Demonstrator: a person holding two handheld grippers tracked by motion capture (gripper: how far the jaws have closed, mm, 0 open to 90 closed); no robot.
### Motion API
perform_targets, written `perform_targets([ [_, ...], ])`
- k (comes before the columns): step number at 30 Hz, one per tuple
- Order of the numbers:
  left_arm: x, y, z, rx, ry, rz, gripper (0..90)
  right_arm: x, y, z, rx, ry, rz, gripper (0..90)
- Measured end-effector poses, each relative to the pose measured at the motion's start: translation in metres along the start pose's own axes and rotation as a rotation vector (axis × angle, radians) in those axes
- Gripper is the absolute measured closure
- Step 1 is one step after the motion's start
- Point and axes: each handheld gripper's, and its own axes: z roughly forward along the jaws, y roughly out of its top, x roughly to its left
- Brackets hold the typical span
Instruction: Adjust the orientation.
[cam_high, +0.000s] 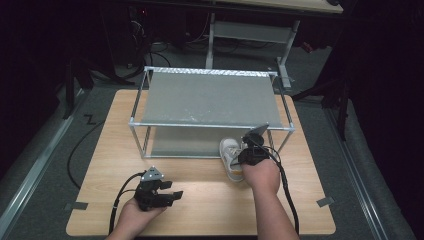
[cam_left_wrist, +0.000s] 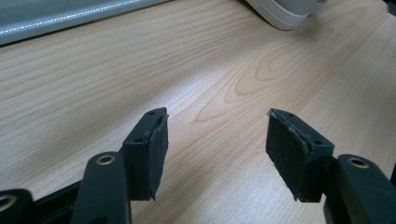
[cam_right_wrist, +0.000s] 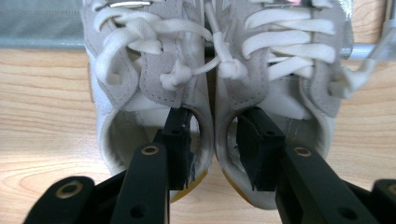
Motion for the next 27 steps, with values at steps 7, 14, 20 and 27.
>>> perform_targets([
  [7,-0.001,0.0,0.001,0.004,0.0,0.0,39.7,-0.004,-0.002,-0.011,-0.033,0.005,-0.041,64.4],
  [14,-0.002,0.0,0.002,0.006,0.0,0.004,39.8,-0.008,-0.001,-0.034,-0.035,-0.011,-0.055,64.4],
  [20,-0.001,0.0,-0.001,0.0,-0.001,0.004,41.0,-0.019,-0.009,-0.043,-0.066,-0.022,-0.067,66.5],
  [27,-0.003,0.0,0.0,-0.005,0.033,0.025,45.1,-0.048,-0.038,-0.044,-0.156,-0.068,-0.119,72.5],
])
